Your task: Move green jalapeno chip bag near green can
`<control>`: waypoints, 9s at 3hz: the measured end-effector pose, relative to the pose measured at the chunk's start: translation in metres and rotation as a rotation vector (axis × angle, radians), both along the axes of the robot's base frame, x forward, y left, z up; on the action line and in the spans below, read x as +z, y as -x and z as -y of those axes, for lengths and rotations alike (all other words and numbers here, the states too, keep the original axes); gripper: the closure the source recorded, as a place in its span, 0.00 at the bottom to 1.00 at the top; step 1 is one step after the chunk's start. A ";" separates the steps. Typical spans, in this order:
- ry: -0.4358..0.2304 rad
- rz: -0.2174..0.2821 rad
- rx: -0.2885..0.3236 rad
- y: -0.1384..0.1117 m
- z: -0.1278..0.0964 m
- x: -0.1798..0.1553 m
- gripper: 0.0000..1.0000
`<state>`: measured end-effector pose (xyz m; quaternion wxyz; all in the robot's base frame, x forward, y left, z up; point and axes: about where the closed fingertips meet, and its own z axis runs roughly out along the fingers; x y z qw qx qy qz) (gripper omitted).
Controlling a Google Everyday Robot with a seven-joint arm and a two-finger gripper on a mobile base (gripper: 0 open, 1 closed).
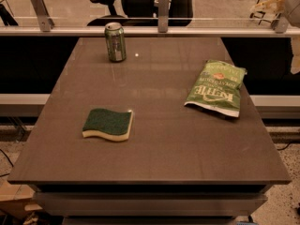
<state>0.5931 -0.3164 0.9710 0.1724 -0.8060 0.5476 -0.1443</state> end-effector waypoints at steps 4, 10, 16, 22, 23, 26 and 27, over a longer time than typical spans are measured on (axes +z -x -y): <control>-0.026 0.039 0.243 -0.033 -0.026 -0.032 0.00; -0.027 -0.207 0.349 -0.035 -0.063 -0.120 0.00; -0.044 -0.205 0.405 -0.024 -0.078 -0.120 1.00; 0.139 -0.013 0.396 -0.045 -0.070 0.015 1.00; 0.163 0.010 0.433 -0.054 -0.086 0.030 1.00; 0.068 0.096 0.556 -0.076 -0.137 0.046 1.00; -0.019 0.129 0.599 -0.078 -0.154 0.049 1.00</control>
Offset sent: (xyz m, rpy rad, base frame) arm 0.0179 0.0273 -0.0163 0.0504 -0.1023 0.2334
